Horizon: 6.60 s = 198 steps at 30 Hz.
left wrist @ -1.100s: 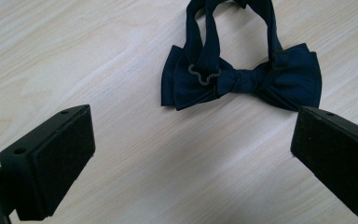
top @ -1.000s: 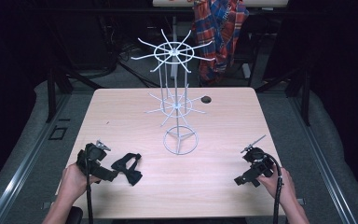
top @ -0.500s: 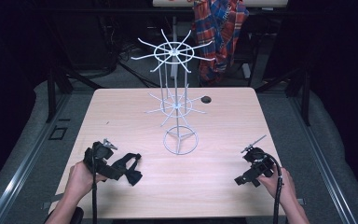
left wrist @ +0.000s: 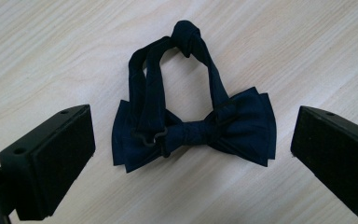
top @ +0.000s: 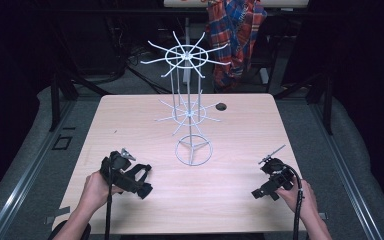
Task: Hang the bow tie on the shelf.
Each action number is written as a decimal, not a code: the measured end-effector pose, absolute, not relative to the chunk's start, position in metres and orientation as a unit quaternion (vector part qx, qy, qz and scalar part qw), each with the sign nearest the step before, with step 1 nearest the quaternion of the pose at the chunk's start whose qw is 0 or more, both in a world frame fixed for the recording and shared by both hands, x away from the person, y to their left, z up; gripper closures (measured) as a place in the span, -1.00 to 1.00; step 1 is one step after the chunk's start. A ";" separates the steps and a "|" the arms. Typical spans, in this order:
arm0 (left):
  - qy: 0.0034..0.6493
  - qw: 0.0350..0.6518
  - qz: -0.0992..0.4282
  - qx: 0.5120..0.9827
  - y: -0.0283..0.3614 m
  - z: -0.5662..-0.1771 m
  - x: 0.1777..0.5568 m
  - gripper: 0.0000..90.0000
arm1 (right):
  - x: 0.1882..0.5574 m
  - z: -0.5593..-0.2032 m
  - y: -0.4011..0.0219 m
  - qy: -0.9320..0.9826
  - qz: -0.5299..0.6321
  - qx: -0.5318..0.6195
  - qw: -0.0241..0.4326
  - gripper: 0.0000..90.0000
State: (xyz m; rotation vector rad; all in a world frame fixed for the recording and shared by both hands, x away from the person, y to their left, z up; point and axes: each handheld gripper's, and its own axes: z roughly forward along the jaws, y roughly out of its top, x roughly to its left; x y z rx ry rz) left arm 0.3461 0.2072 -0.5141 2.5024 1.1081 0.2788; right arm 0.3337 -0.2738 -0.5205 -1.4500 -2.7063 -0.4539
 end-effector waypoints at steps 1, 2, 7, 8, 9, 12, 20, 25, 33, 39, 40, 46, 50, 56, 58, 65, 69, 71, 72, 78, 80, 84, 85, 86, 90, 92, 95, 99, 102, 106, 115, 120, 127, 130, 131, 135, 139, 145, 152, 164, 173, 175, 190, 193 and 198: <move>0.395 0.194 0.100 0.892 0.207 -0.514 0.347 -1.00 | 0.334 -0.520 -0.274 -0.876 -0.143 -0.461 0.018 -0.88; 0.395 0.194 0.100 0.892 0.207 -0.514 0.347 -1.00 | 0.334 -0.520 -0.274 -0.876 -0.143 -0.461 0.018 -0.88; 0.388 0.183 0.096 0.898 0.202 -0.519 0.349 -1.00 | 0.334 -0.521 -0.273 -0.875 -0.143 -0.461 0.022 -0.88; 0.385 0.182 0.097 0.900 0.200 -0.520 0.349 -1.00 | 0.333 -0.521 -0.272 -0.874 -0.145 -0.463 0.021 -0.88; 0.383 0.179 0.095 0.901 0.199 -0.521 0.350 -1.00 | 0.333 -0.521 -0.272 -0.874 -0.145 -0.463 0.021 -0.88; 0.378 0.173 0.087 0.906 0.194 -0.523 0.351 -1.00 | 0.333 -0.521 -0.273 -0.876 -0.143 -0.460 0.020 -0.88; 0.353 0.159 0.073 0.919 0.187 -0.527 0.352 -0.63 | 0.333 -0.521 -0.272 -0.874 -0.145 -0.462 0.022 -0.88; 0.345 0.159 0.072 0.922 0.186 -0.527 0.350 -0.37 | 0.333 -0.521 -0.273 -0.877 -0.144 -0.459 0.019 -0.88; 0.335 0.152 0.067 0.928 0.185 -0.530 0.350 0.05 | 0.333 -0.520 -0.273 -0.878 -0.140 -0.457 0.021 -0.88; 0.331 0.139 0.065 0.931 0.184 -0.534 0.353 0.27 | 0.333 -0.521 -0.272 -0.876 -0.144 -0.460 0.019 -0.88; 0.330 0.139 0.065 0.931 0.183 -0.535 0.353 0.32 | 0.333 -0.521 -0.272 -0.876 -0.144 -0.460 0.019 -0.88; 0.317 0.129 0.056 0.938 0.177 -0.538 0.355 0.53 | 0.333 -0.521 -0.273 -0.874 -0.145 -0.462 0.023 -0.88; 0.312 0.128 0.054 0.940 0.176 -0.539 0.354 0.65 | 0.333 -0.521 -0.273 -0.875 -0.146 -0.460 0.023 -0.88; 0.304 0.128 0.066 0.942 0.176 -0.538 0.352 0.87 | 0.333 -0.520 -0.273 -0.876 -0.143 -0.460 0.025 -0.88; 0.301 0.128 0.066 0.943 0.176 -0.538 0.351 0.88 | 0.332 -0.521 -0.273 -0.874 -0.150 -0.463 0.022 -0.88; 0.303 0.155 0.072 0.938 0.180 -0.529 0.351 0.90 | 0.333 -0.521 -0.274 -0.875 -0.151 -0.459 0.021 -0.88; 0.306 0.173 0.075 0.933 0.183 -0.524 0.350 0.90 | 0.333 -0.520 -0.274 -0.876 -0.146 -0.459 0.019 -0.88; 0.311 0.189 0.079 0.928 0.184 -0.520 0.349 0.90 | 0.332 -0.522 -0.273 -0.873 -0.154 -0.462 0.016 -0.88; 0.311 0.195 0.079 0.927 0.185 -0.519 0.349 0.90 | 0.332 -0.522 -0.273 -0.871 -0.156 -0.465 0.016 -0.88; 0.329 0.238 0.074 0.911 0.196 -0.509 0.350 0.90 | 0.333 -0.521 -0.274 -0.876 -0.150 -0.458 0.018 -0.88; 0.339 0.257 0.067 0.902 0.200 -0.507 0.350 0.90 | 0.333 -0.521 -0.274 -0.876 -0.149 -0.458 0.019 -0.88; 0.350 0.287 0.051 0.890 0.206 -0.502 0.351 0.90 | 0.331 -0.521 -0.272 -0.871 -0.155 -0.465 0.018 -0.88; 0.352 0.292 0.048 0.888 0.207 -0.502 0.351 0.90 | 0.331 -0.521 -0.272 -0.871 -0.154 -0.465 0.018 -0.88; 0.354 0.299 0.044 0.885 0.208 -0.501 0.352 0.90 | 0.331 -0.521 -0.272 -0.871 -0.154 -0.466 0.019 -0.88; 0.363 0.321 0.037 0.874 0.211 -0.498 0.352 0.90 | 0.332 -0.521 -0.273 -0.872 -0.150 -0.465 0.024 -0.88; 0.365 0.326 0.035 0.871 0.212 -0.496 0.352 0.90 | 0.333 -0.520 -0.274 -0.879 -0.141 -0.455 0.021 -0.88; 0.366 0.327 0.038 0.871 0.211 -0.495 0.353 0.90 | 0.333 -0.520 -0.274 -0.876 -0.145 -0.459 0.023 -0.88; 0.367 0.333 0.042 0.868 0.211 -0.492 0.353 0.90 | 0.332 -0.522 -0.274 -0.873 -0.150 -0.463 0.018 -0.88; 0.369 0.339 0.045 0.864 0.211 -0.489 0.353 0.90 | 0.333 -0.521 -0.274 -0.876 -0.147 -0.458 0.019 -0.88; 0.371 0.349 0.046 0.859 0.213 -0.486 0.353 0.90 | 0.333 -0.520 -0.274 -0.878 -0.142 -0.456 0.022 -0.88; 0.371 0.372 0.046 0.850 0.214 -0.479 0.352 0.90 | 0.333 -0.521 -0.274 -0.874 -0.141 -0.464 0.024 -0.88; 0.371 0.379 0.050 0.846 0.214 -0.475 0.353 0.91 | 0.331 -0.523 -0.273 -0.868 -0.155 -0.472 0.021 -0.88; 0.380 0.393 0.065 0.835 0.217 -0.469 0.355 0.91 | 0.333 -0.521 -0.274 -0.877 -0.139 -0.459 0.022 -0.88; 0.382 0.401 0.070 0.830 0.218 -0.466 0.355 0.91 | 0.333 -0.522 -0.274 -0.877 -0.141 -0.459 0.021 -0.88; 0.381 0.401 0.070 0.830 0.218 -0.465 0.355 0.91 | 0.332 -0.522 -0.273 -0.872 -0.144 -0.467 0.019 -0.88; 0.382 0.402 0.070 0.829 0.219 -0.465 0.356 0.91 | 0.334 -0.521 -0.274 -0.881 -0.132 -0.454 0.023 -0.88; 0.383 0.409 0.073 0.825 0.219 -0.462 0.359 0.91 | 0.334 -0.522 -0.274 -0.875 -0.142 -0.462 0.025 -0.88; 0.382 0.414 0.075 0.823 0.217 -0.459 0.364 0.91 | 0.333 -0.522 -0.273 -0.873 -0.136 -0.468 0.033 -0.88; 0.385 0.424 0.081 0.816 0.216 -0.453 0.368 0.91 | 0.333 -0.521 -0.273 -0.874 -0.134 -0.465 0.034 -0.88; 0.388 0.443 0.094 0.803 0.214 -0.443 0.375 0.90 | 0.334 -0.521 -0.273 -0.880 -0.139 -0.454 0.025 -0.88; 0.383 0.461 0.095 0.795 0.211 -0.434 0.377 0.90 | 0.334 -0.521 -0.273 -0.880 -0.139 -0.454 0.025 -0.88; 0.382 0.464 0.097 0.794 0.211 -0.432 0.378 0.90 | 0.334 -0.521 -0.273 -0.880 -0.138 -0.453 0.025 -0.88; 0.370 0.481 0.105 0.788 0.206 -0.419 0.379 0.90 | 0.333 -0.522 -0.274 -0.878 -0.141 -0.456 0.025 -0.88; 0.364 0.482 0.106 0.790 0.203 -0.417 0.379 0.90 | 0.333 -0.522 -0.274 -0.878 -0.139 -0.457 0.025 -0.88; 0.359 0.484 0.108 0.791 0.200 -0.415 0.380 0.90 | 0.333 -0.521 -0.274 -0.878 -0.138 -0.457 0.026 -0.88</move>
